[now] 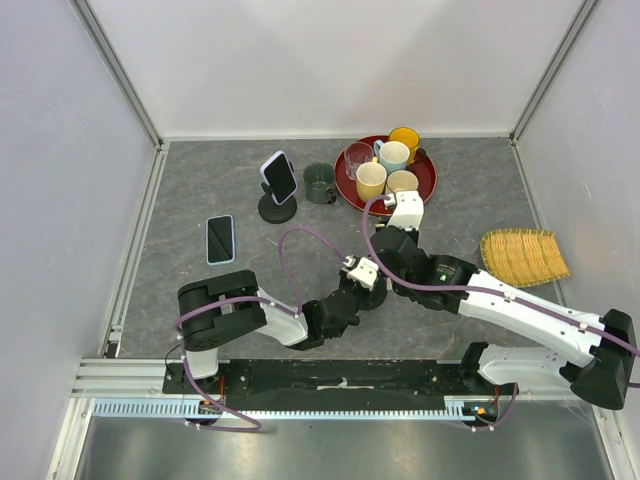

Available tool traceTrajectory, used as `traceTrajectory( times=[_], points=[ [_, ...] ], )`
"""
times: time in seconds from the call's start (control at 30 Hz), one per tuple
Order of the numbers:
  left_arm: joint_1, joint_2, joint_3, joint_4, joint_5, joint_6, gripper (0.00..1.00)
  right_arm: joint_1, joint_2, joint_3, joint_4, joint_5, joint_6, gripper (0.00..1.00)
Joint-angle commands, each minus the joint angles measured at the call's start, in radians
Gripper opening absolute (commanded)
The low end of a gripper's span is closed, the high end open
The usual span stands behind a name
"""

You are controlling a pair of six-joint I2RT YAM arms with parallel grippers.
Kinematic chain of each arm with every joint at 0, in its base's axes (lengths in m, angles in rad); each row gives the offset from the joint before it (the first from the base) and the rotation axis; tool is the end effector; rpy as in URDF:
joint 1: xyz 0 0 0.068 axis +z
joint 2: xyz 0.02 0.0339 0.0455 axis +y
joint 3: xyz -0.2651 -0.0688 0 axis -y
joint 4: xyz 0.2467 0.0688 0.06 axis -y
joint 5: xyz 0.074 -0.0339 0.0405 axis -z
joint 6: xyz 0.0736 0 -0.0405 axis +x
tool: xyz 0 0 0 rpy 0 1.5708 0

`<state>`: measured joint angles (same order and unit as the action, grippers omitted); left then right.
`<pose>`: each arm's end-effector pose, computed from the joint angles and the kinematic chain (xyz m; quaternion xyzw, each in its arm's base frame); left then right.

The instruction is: Remove the phone from the phone stand

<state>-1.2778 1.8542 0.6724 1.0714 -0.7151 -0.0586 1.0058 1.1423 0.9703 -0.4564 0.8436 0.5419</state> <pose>0.1536 -0.3422 0.1482 0.2082 0.7059 -0.1825 0.6520 0.1870 0.1924 0.2993 -0.0060 0.8339 0.0286 0.5512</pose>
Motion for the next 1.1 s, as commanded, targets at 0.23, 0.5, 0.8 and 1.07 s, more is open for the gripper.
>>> traceTrajectory(
  times=[0.23,0.5,0.8,1.07],
  points=[
    [-0.006,0.043,0.006,-0.228,-0.015,-0.087,0.02,0.014,-0.067,-0.044,-0.119,-0.121,-0.023,0.0],
    [0.026,0.045,0.033,-0.335,-0.014,-0.175,0.02,0.03,-0.148,-0.1,-0.102,-0.284,-0.033,0.0],
    [0.06,0.031,0.026,-0.389,0.011,-0.268,0.02,0.05,-0.183,-0.09,-0.146,-0.135,-0.019,0.0],
    [0.132,0.007,-0.028,-0.39,0.074,-0.379,0.02,-0.033,-0.309,-0.11,-0.134,-0.084,-0.016,0.0]
  ],
)
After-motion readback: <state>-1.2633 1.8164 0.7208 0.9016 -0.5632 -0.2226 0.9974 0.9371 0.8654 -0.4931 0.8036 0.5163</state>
